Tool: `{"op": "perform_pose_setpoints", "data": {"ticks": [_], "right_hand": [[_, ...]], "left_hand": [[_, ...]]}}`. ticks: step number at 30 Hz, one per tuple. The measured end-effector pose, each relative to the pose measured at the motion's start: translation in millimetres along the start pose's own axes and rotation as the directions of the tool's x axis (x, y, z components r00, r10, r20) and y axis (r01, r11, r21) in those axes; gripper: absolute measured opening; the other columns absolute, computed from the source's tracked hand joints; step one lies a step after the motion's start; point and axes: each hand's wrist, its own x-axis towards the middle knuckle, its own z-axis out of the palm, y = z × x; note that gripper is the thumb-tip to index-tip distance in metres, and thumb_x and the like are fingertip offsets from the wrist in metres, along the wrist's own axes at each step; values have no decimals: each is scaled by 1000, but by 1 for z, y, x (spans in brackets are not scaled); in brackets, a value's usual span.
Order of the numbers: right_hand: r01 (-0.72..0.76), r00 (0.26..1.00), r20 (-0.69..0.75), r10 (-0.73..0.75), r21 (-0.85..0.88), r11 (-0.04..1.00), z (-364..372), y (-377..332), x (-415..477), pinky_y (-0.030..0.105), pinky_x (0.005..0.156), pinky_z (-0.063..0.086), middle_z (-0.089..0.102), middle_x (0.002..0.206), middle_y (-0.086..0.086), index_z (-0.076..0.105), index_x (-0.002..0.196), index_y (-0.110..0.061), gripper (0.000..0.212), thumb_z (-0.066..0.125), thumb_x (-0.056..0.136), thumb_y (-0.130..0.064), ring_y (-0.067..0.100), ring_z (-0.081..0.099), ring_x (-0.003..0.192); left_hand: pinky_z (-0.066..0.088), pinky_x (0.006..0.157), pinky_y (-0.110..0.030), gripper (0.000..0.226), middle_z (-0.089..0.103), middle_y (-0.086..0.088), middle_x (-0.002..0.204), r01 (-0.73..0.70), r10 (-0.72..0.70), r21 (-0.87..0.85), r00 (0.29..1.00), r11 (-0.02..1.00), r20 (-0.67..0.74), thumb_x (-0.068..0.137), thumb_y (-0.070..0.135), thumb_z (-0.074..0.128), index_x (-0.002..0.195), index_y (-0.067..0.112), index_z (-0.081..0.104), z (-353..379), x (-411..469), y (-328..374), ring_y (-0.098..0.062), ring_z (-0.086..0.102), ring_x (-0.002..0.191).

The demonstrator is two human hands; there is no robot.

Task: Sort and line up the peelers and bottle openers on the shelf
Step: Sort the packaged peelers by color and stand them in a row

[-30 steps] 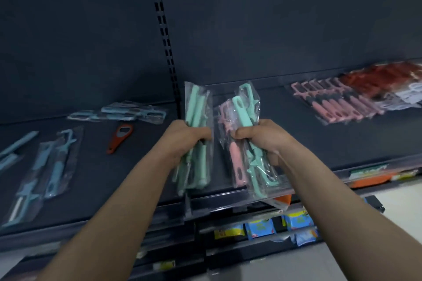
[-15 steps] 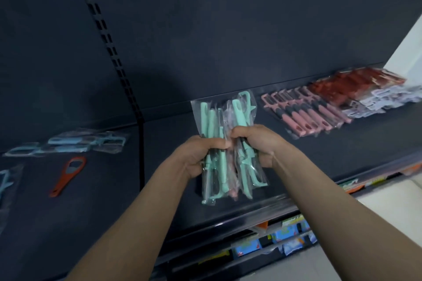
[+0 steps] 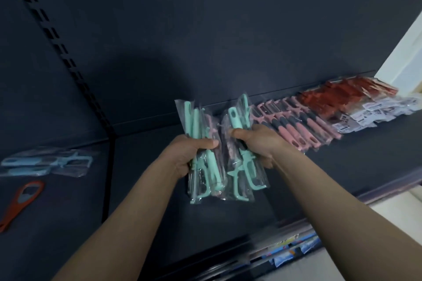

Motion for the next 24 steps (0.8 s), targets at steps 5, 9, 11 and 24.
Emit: {"op": "perform_pose_setpoints", "data": {"ticks": [5, 9, 11, 24], "right_hand": [[29, 989, 142, -41, 84, 996, -4, 1, 26, 45, 82, 55, 64, 101, 22, 52, 114, 5, 41, 68, 80, -10, 35, 64, 93], [88, 970, 223, -94, 36, 995, -4, 3, 41, 39, 77, 56, 65, 100, 17, 54, 111, 1, 39, 72, 79, -13, 31, 64, 89], [135, 961, 241, -139, 32, 990, -1, 3, 47, 46, 82, 55, 66, 101, 20, 58, 109, 2, 38, 73, 78, -13, 34, 65, 90], [304, 934, 223, -280, -82, 949, 1, -1, 61, 46, 72, 56, 65, 101, 30, 62, 99, 15, 24, 54, 82, 0, 36, 66, 88]], "left_hand": [[58, 60, -35, 37, 74, -12, 85, 9, -10, -8, 986, 1000, -164, 60, 9, 85, 94, 2, 72, 14, 2, 7, -25, 71, 75], [57, 77, -46, 65, 71, -16, 97, 15, -21, -22, 949, 1000, -314, 53, 13, 88, 111, 0, 63, 20, -4, 7, -31, 69, 88], [56, 79, -49, 67, 70, -17, 99, 16, -29, -35, 925, 999, -378, 53, 12, 88, 113, 0, 60, 23, -9, 5, -33, 68, 88], [59, 62, -40, 27, 72, -18, 85, -60, 25, -62, 889, 996, -458, 65, 0, 79, 90, -3, 69, 31, -15, 11, -30, 69, 74]]}}
